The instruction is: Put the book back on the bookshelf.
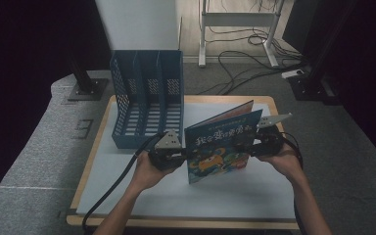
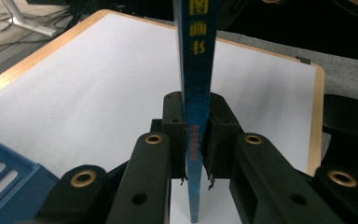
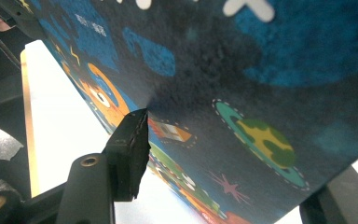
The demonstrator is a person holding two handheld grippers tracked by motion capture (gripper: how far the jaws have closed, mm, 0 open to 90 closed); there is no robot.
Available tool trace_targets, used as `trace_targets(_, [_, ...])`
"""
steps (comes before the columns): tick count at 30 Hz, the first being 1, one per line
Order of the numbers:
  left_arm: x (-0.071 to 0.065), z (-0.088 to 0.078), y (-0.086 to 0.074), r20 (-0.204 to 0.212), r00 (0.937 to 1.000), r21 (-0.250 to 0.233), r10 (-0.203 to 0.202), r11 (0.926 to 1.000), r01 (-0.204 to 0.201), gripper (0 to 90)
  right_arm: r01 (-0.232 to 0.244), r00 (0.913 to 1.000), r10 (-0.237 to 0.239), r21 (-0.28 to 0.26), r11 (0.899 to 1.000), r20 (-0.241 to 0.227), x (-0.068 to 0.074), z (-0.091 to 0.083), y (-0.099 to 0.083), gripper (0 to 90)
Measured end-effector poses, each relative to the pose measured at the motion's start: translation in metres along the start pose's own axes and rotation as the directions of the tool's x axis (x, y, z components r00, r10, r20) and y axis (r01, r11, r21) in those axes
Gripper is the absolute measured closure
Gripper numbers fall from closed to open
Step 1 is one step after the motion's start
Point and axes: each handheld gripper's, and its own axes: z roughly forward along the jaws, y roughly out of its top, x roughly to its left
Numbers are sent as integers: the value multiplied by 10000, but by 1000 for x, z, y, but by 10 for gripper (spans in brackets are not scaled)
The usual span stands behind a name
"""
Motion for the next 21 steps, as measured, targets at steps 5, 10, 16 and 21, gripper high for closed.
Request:
trace_targets(5, [-1, 1, 0, -67, 10000, -28, 71, 10000, -71, 791, -41, 9986, 41, 8, 10000, 536, -4, -5, -3, 380])
trace_targets(10, [0, 4, -1, 3, 10000, -129, 29, 9999, -29, 788, -807, 9934, 869, -829, 9933, 746, -19, -19, -19, 368])
trace_targets(16, [-3, 15, -1, 218, 9998, -139, -35, 9999, 38, 751, -533, 9955, 595, -827, 9951, 738, -14, -17, -21, 434])
trace_targets(21, [-3, 19, -2, 397, 9987, -70, -306, 9995, 309, 657, -625, 9914, 704, -735, 9953, 1099, -12, -19, -20, 536])
